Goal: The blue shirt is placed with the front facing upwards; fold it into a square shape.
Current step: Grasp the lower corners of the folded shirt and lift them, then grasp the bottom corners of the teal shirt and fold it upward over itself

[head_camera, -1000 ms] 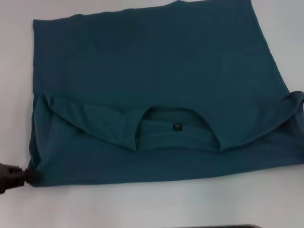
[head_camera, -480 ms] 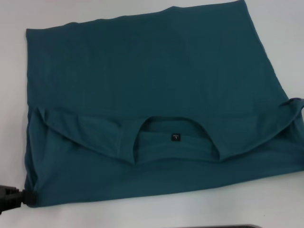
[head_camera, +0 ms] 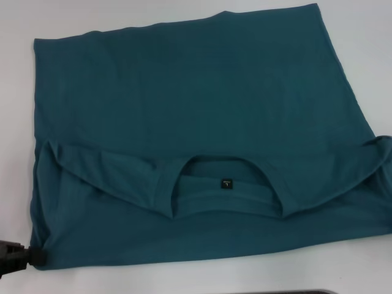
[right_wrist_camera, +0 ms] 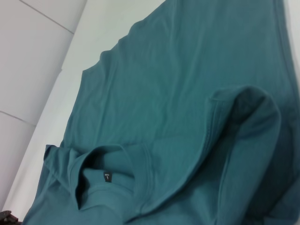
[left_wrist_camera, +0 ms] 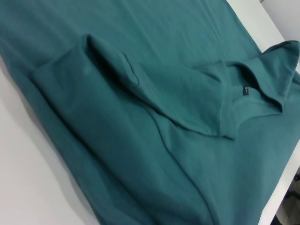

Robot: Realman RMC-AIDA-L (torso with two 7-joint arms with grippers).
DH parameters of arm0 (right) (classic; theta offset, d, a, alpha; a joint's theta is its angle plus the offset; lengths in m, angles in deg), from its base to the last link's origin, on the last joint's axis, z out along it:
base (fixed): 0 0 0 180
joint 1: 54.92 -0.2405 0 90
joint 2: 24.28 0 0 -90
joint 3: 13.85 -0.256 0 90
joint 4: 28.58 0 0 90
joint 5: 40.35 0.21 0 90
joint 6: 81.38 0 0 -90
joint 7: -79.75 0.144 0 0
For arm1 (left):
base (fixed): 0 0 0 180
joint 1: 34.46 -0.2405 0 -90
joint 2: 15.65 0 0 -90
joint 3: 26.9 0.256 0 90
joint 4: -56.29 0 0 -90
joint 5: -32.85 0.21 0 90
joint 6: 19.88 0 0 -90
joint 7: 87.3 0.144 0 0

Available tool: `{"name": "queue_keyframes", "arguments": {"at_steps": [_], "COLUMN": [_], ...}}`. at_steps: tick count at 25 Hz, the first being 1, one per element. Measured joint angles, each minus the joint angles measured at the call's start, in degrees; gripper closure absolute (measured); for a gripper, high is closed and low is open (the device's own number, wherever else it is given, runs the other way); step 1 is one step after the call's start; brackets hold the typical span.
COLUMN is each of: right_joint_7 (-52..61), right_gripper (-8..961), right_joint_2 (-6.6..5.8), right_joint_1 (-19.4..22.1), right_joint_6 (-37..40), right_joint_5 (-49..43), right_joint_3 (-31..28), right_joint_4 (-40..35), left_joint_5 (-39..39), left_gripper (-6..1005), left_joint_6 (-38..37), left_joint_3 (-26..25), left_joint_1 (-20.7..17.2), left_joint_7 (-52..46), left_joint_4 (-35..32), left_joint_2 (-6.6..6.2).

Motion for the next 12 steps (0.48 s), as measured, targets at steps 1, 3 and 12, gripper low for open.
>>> {"name": "queue_keyframes", "arguments": {"at_steps": [1, 3, 12], "right_joint_7": [0.0, -0.1, -0.1], "right_gripper": [918, 918, 918], "right_joint_2": [0.02, 0.06, 0.09], "right_joint_1": [0.2, 0.5, 1.2], "right_joint_6": [0.0, 0.0, -0.9], "right_joint_5": [0.0, 0.0, 0.0], "right_joint_3": [-0.2, -0.6, -2.1], "right_joint_4": [0.0, 0.0, 0.3], "left_joint_5": [0.0, 0.0, 0.1], "left_gripper": [958, 958, 958], "left_joint_6": [0.0, 0.0, 0.0], "left_joint_3": [0.0, 0.0, 0.3], "left_joint_1": [0.0, 0.0, 0.6], "left_joint_7": [0.0, 0.0, 0.0], "left_joint_4": [0.0, -0.1, -0.1], "left_joint_2": [-0.06, -0.11, -0.21]}}
